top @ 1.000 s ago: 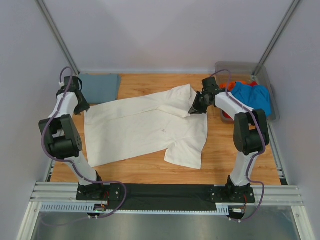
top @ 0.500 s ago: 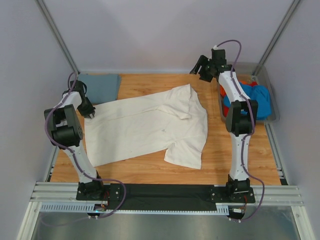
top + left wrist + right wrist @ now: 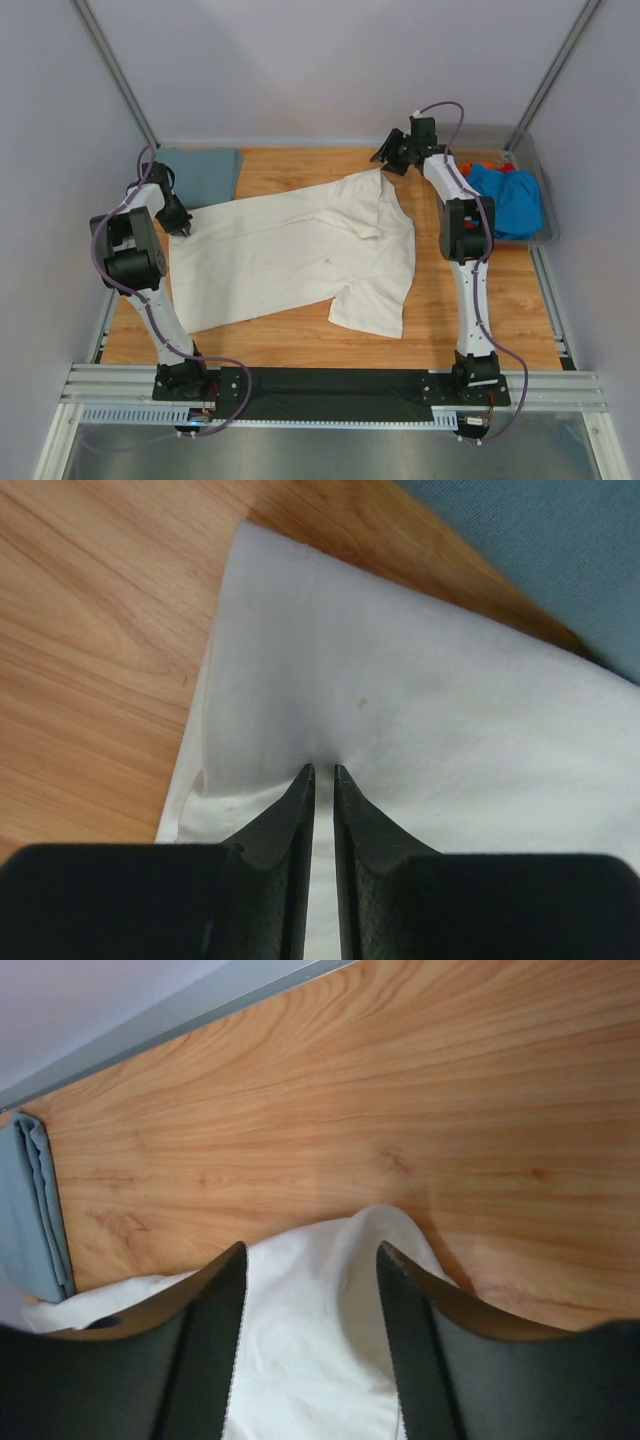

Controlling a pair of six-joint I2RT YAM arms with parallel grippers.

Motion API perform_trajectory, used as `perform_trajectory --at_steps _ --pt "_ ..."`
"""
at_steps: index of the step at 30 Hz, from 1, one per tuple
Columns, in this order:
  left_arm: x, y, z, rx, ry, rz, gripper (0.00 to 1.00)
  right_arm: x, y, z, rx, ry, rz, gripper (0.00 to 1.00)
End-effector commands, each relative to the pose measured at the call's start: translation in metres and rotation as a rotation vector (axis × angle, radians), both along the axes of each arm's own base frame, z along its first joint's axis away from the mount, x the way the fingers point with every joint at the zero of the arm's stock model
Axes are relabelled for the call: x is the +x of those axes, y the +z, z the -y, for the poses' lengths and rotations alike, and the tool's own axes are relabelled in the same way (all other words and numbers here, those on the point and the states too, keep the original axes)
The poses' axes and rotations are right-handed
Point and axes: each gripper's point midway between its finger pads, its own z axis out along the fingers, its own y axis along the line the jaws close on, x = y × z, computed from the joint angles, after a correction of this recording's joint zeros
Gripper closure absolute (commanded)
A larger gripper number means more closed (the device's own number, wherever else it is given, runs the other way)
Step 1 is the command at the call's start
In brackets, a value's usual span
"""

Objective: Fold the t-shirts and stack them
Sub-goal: Fold the tshirt

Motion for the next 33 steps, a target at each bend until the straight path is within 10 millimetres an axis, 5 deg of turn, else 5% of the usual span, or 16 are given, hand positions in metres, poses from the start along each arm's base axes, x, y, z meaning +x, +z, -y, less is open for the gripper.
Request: perform_trajectory --at_steps 1,11,12,13,14,20,23,26,28,30,33 --pt "0.009 0.004 -0.004 -0.003 0.007 0.035 0.81 0.02 0.012 -0.01 0.078 -0.007 0.072 0.48" --pt "0.009 0.002 -0.006 0.005 0.004 0.026 0.81 0.025 -0.008 -0.012 0.121 -0.055 0.034 0.6" --pt "0.009 0.0 -0.005 0.006 0.002 0.023 0.82 0.026 -0.005 -0.009 0.116 -0.064 0.038 0.65" --pt "0.007 -0.001 -0.007 0.012 0.006 0.013 0.82 0.026 -0.008 -0.004 0.112 -0.08 0.032 0.9" --pt "0.006 -0.002 -0.008 0.019 0.008 0.007 0.83 0.028 -0.012 0.004 0.091 -0.118 0.025 1.0" --pt "-0.005 -0.014 -0.013 0.05 0.017 -0.037 0.86 0.039 0.012 0.034 0.017 -0.219 0.136 1.0" --pt "-0.006 -0.012 -0.015 0.061 0.014 -0.036 0.87 0.039 0.001 0.033 0.003 -0.208 0.106 1.0" --pt "-0.007 0.0 -0.014 0.062 0.016 -0.028 0.84 0.029 0.01 0.036 -0.021 -0.212 0.047 0.76" --pt "-0.008 0.02 -0.012 0.057 0.02 0.004 0.75 0.022 0.043 0.037 -0.061 -0.183 0.073 0.59" --pt "-0.008 0.045 -0.01 0.059 0.033 0.055 0.61 -0.007 0.064 0.054 -0.168 -0.204 0.002 0.47" --pt "-0.014 0.076 -0.007 0.057 0.048 0.104 0.53 -0.055 0.086 0.074 -0.298 -0.199 -0.074 0.33"
